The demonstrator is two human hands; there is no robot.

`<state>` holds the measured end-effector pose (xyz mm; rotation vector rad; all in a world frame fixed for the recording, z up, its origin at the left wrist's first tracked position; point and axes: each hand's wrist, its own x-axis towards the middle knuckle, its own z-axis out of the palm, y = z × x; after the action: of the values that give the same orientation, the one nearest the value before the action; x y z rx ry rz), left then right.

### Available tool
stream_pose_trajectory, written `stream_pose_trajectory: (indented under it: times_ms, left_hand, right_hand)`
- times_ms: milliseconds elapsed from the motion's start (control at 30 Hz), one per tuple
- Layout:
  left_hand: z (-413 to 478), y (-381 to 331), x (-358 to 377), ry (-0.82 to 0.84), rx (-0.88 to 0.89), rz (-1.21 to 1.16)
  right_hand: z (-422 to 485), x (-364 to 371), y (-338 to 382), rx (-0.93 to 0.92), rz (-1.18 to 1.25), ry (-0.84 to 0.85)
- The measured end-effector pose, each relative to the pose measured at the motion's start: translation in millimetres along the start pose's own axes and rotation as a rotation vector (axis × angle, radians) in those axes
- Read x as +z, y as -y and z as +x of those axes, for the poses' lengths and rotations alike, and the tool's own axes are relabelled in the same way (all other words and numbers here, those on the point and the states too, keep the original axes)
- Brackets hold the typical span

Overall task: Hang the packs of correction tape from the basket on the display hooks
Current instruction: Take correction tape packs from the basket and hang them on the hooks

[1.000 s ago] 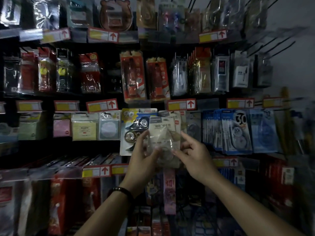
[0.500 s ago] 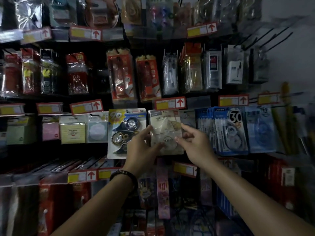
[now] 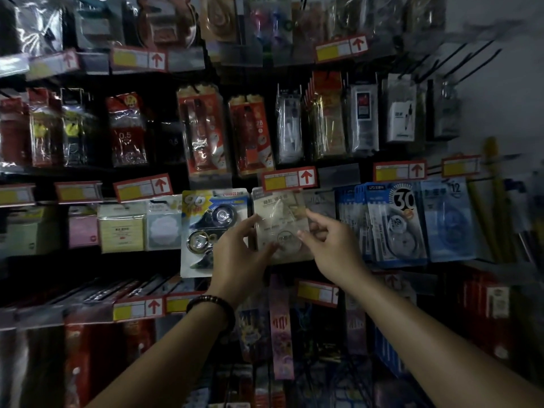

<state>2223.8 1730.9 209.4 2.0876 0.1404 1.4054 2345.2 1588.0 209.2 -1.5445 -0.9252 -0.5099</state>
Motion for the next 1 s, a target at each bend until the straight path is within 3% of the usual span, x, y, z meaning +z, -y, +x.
stream_pose_trajectory:
  times_ms: [300,667,833,1000]
  left_hand:
    - [-5,-3,-2,0.146,-0.005,0.13]
    - [-40,-3,-21,0.173,-0.005,0.212]
    - [-123,25,-23,0.212,-0.004,0.111]
    - [-253,89,-14,0.51,-0.111,0.239]
  right_hand:
    - [-3,2,1,0.08,-0.077,0.092]
    - [-41,0,5,0.076,-0.243,0.113]
    - [-127,2,-12,-0.02,-0.214,0.119]
    - [-243,20,-64,0.116,-0.261,0.333]
